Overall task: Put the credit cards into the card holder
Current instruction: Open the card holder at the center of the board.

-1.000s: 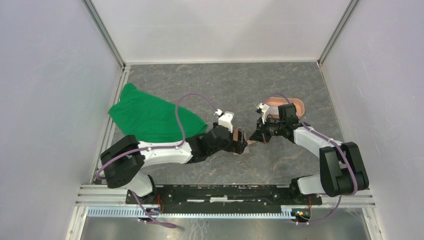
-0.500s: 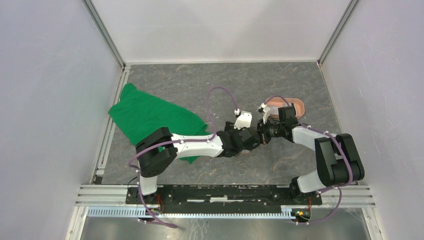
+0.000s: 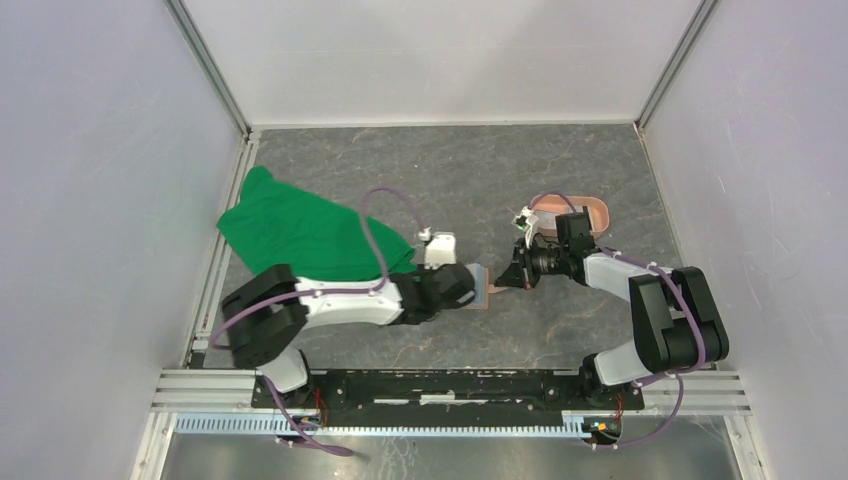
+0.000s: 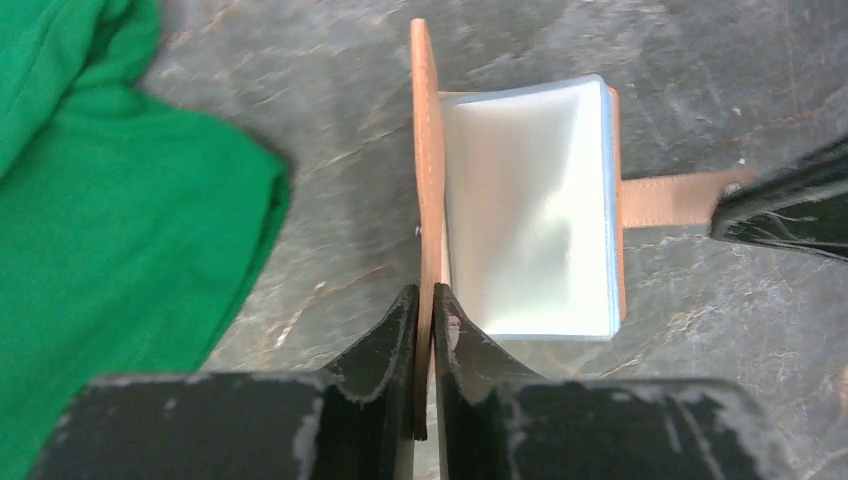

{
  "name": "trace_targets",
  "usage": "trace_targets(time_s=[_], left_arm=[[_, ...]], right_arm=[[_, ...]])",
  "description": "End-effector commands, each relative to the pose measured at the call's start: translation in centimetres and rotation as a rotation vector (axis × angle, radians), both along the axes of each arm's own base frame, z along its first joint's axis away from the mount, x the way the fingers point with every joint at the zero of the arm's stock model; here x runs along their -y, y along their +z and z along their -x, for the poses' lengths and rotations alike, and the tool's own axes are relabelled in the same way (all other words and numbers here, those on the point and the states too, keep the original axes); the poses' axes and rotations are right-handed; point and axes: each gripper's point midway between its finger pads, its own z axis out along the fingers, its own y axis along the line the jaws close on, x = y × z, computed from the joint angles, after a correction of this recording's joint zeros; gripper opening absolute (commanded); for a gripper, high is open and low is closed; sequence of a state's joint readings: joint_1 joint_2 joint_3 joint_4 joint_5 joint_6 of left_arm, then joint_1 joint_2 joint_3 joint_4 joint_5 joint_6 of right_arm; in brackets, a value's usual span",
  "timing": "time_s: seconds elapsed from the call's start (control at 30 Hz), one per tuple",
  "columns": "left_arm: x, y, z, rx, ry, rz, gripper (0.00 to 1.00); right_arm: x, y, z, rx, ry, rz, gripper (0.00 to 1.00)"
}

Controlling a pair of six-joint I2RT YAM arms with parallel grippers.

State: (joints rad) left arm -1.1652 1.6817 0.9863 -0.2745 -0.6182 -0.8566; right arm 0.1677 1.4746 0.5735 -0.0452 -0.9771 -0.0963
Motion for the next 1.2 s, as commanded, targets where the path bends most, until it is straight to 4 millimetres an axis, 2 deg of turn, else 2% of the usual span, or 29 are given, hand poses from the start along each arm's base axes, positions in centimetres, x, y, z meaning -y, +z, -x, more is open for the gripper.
trace_targets(time_s=[0.0,0.03,0.07,0.17,0.3,0.37,0.43,0.5,0.57,0.67,0.73,0.83,0.93,1.03,1.17], left_arm=[[0.1,1.5,-0.4,-0.053,0.022,0.385,0.13],[-0.5,1.4,-0.5,-0.059,0.024,0.441,0.12],[-1.7,0.5,-0.1,-0.084,0.028,0.475,0.11],[-2.1,0.9,-0.1,-0.110,-0.009,0.626,0.10],[-1.1,0.1,1.0,-0.191,-0.091,0.713,0.10],[-0.5,-0.1,1.7,-0.234,-0.132,0.786,0.04],[-0.3,-0.6,2.2,-0.272,-0.147,0.838,0.02],[-0.2,-1.3,2.7,-0.312,-0.152,0.859,0.02],[-0.1,-1.8,2.9,-0.331,-0.148,0.883,0.02],[-0.1,-2.5,3.0,-0.347,-0.140,0.896,0.02],[-0.2,-3.0,2.9,-0.345,-0.128,0.886,0.02],[-0.8,-3.7,2.7,-0.335,-0.100,0.850,0.02],[-1.7,-4.6,2.4,-0.330,-0.061,0.791,0.02],[-2.2,-5.1,2.2,-0.325,-0.043,0.755,0.02],[-2.2,-5.8,2.1,-0.334,-0.045,0.719,0.02]], right_arm=[[-1.4,1.6,0.4,0.078,0.082,-0.076,0.09],[-1.5,1.5,0.5,0.075,0.087,-0.076,0.12],[-1.7,1.3,0.7,0.064,0.093,-0.075,0.14],[-2.3,0.9,1.2,0.036,0.122,-0.080,0.16],[-3.0,2.1,1.6,0.077,0.177,-0.109,0.13],[-3.3,3.0,1.5,0.137,0.211,-0.099,0.11],[-3.6,3.5,1.2,0.198,0.225,-0.061,0.11],[-3.9,3.3,0.4,0.229,0.208,0.003,0.10],[-4.0,2.1,-0.4,0.219,0.193,0.081,0.05],[-3.8,0.7,-0.7,0.174,0.192,0.130,0.00],[-3.5,0.8,-0.8,0.200,0.195,0.146,0.00],[-3.4,2.6,-0.6,0.294,0.228,0.121,0.01],[-3.0,4.5,0.4,0.402,0.324,0.095,0.08],[-2.1,3.4,1.5,0.434,0.372,0.147,0.10],[-1.6,1.6,2.7,0.351,0.425,0.163,0.06]])
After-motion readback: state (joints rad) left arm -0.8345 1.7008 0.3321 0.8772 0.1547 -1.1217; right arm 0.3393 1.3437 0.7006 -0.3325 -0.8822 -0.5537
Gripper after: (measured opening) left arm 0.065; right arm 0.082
